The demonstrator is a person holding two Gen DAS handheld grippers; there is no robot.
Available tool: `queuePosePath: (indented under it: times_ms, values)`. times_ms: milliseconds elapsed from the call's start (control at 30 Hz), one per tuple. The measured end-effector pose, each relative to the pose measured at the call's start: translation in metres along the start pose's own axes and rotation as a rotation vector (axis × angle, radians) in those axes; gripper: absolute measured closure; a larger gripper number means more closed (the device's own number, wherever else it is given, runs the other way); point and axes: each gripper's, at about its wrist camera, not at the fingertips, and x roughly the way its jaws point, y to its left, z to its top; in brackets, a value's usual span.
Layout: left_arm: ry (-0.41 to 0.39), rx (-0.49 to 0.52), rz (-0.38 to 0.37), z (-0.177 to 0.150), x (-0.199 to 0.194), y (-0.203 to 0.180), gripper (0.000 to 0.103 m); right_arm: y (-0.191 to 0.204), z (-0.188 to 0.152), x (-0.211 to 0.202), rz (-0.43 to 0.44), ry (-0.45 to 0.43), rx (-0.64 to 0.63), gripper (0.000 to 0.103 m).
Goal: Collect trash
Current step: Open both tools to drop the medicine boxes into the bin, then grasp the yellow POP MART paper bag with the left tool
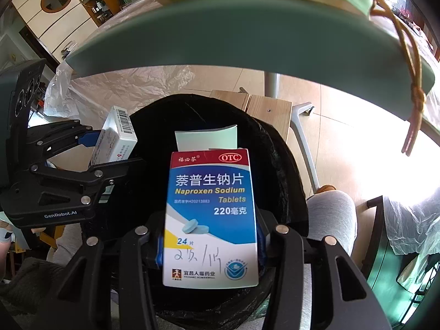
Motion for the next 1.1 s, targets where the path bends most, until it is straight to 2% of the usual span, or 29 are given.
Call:
queuePosePath:
  times_ms: [133,167,200,233,267,433,533,600,700,833,933,1000,1100]
  values:
    - [-0.002,0.010,-0.008,0.000,-0.001,-0.004,0.047,-0.001,0.000,0.001,-0.003,-0.001,0.004,0.057]
    - [-0.006,0.008,-0.011,0.000,-0.001,-0.003,0.047,0.000,0.000,0.000,-0.003,-0.006,0.006,0.054]
    - [-0.005,0.001,-0.005,0.001,-0.001,-0.002,0.041,0.000,-0.001,-0.002,-0.003,-0.013,0.009,0.042]
    - [-0.004,-0.004,-0.001,0.001,-0.002,-0.001,0.033,-0.002,-0.001,-0.005,-0.005,-0.030,0.019,0.037]
    - [-0.007,-0.008,0.002,0.002,-0.003,-0.001,0.031,-0.002,-0.001,-0.008,-0.003,-0.038,0.024,0.032]
    - [-0.020,-0.006,0.015,0.000,-0.014,-0.001,0.030,0.000,-0.005,-0.032,-0.049,-0.087,-0.017,0.032]
    - [-0.069,-0.013,0.000,-0.001,-0.037,-0.002,0.030,0.002,-0.006,-0.064,-0.081,-0.154,-0.066,0.032]
    - [-0.134,-0.011,-0.030,0.001,-0.062,-0.004,0.030,0.002,-0.005,-0.097,-0.092,-0.233,-0.091,0.029]
    - [-0.248,0.016,-0.074,0.009,-0.098,-0.013,0.011,-0.004,0.005,-0.138,-0.103,-0.355,-0.091,0.015]
    - [-0.356,0.104,-0.109,0.033,-0.127,-0.034,0.006,-0.015,0.043,-0.175,-0.106,-0.485,-0.080,0.007]
    - [-0.400,0.205,-0.045,0.055,-0.127,-0.052,0.006,-0.027,0.088,-0.180,-0.113,-0.524,-0.085,0.004]
    - [-0.410,0.253,-0.023,0.068,-0.120,-0.058,0.006,-0.032,0.116,-0.175,-0.135,-0.524,-0.111,0.004]
    - [-0.382,0.263,-0.046,0.087,-0.106,-0.057,0.006,-0.038,0.162,-0.148,-0.230,-0.482,-0.173,0.004]
